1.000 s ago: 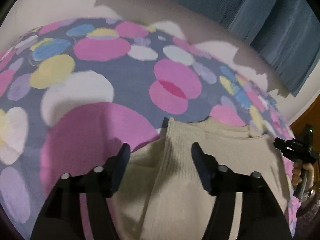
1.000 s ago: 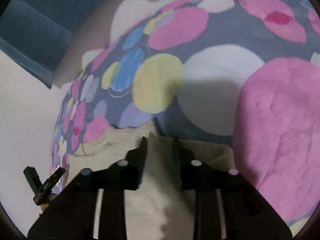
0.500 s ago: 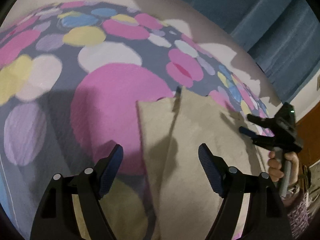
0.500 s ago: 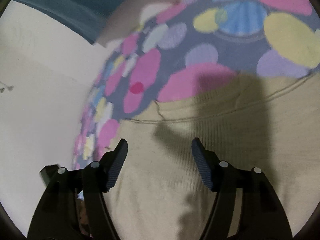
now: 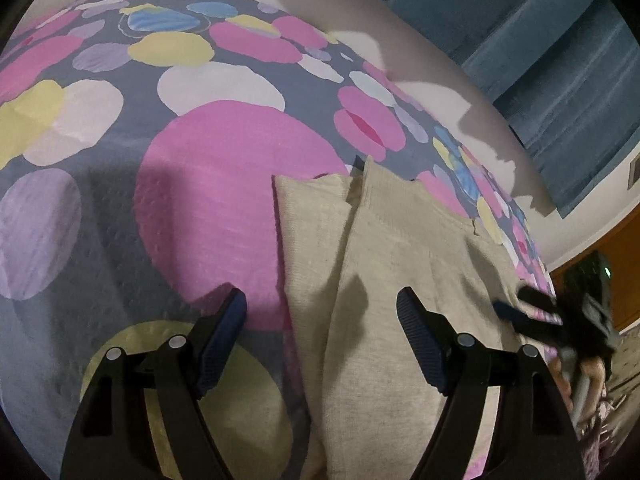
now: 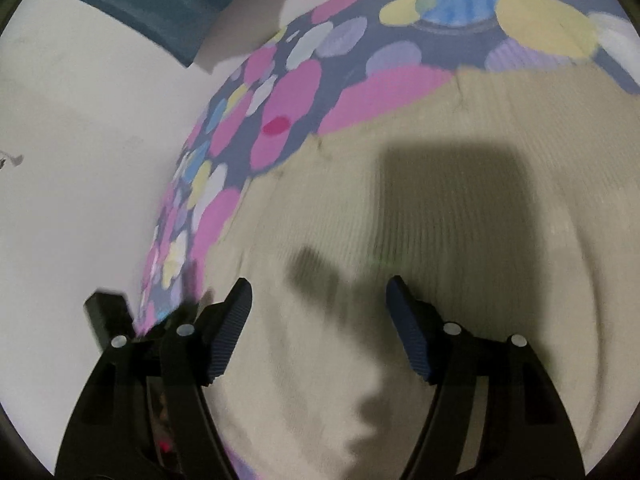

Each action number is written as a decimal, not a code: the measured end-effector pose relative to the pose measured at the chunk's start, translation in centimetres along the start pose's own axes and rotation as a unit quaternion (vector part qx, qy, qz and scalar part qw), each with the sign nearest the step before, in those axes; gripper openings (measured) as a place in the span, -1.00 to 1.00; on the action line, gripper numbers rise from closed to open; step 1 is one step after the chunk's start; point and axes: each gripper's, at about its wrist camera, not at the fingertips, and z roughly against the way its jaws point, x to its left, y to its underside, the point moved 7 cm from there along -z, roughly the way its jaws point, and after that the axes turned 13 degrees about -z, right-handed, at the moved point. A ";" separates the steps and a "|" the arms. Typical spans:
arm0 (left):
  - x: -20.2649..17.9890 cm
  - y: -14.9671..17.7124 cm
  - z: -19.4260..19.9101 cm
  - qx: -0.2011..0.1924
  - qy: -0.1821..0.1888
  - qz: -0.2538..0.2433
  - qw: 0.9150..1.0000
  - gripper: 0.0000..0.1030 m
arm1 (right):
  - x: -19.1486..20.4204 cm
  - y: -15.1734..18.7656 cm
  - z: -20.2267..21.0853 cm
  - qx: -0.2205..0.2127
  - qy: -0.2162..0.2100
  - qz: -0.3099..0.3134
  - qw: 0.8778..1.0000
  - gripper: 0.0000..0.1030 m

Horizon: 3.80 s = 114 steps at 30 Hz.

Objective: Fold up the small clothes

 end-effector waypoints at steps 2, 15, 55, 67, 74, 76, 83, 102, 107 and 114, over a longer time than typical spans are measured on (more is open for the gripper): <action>-0.1 0.0 0.1 0.002 0.008 0.003 1.000 0.48 | 0.0 1.9 0.9 0.001 0.001 0.008 1.000 0.35; -0.6 0.5 0.1 0.013 0.055 0.039 0.998 0.48 | -2.2 10.7 2.6 -0.008 -0.020 0.032 0.999 0.47; -23.4 -5.9 -3.5 0.018 0.067 -0.105 0.992 -0.76 | -5.3 13.3 13.1 -0.024 -0.076 0.013 0.997 0.74; -29.9 0.1 -12.1 0.089 0.035 -0.149 0.984 -0.76 | -10.7 13.4 19.1 -0.064 -0.074 -0.027 0.995 0.74; -32.1 -0.2 -11.2 0.074 0.059 -0.157 0.983 -0.32 | -11.5 12.9 19.6 -0.074 -0.078 -0.043 0.993 0.74; -33.4 -0.3 -10.2 0.063 0.076 -0.169 0.981 -0.12 | -11.6 12.9 20.0 -0.077 -0.076 -0.046 0.993 0.74; -34.1 0.2 -5.2 0.024 0.095 -0.200 0.975 0.26 | -11.8 12.6 20.7 -0.083 -0.086 -0.059 0.991 0.74; -23.2 8.7 2.5 -0.016 0.033 -0.177 0.983 0.39 | -7.3 4.3 14.9 -0.006 -0.169 -0.126 0.977 0.74; -20.9 10.3 0.7 0.010 0.020 -0.154 0.988 0.39 | -7.0 -0.1 11.3 -0.001 -0.145 -0.166 0.975 0.74; -20.1 11.1 -0.8 0.027 0.002 -0.161 0.987 0.39 | -7.7 -3.8 7.5 0.007 -0.075 -0.198 0.977 0.74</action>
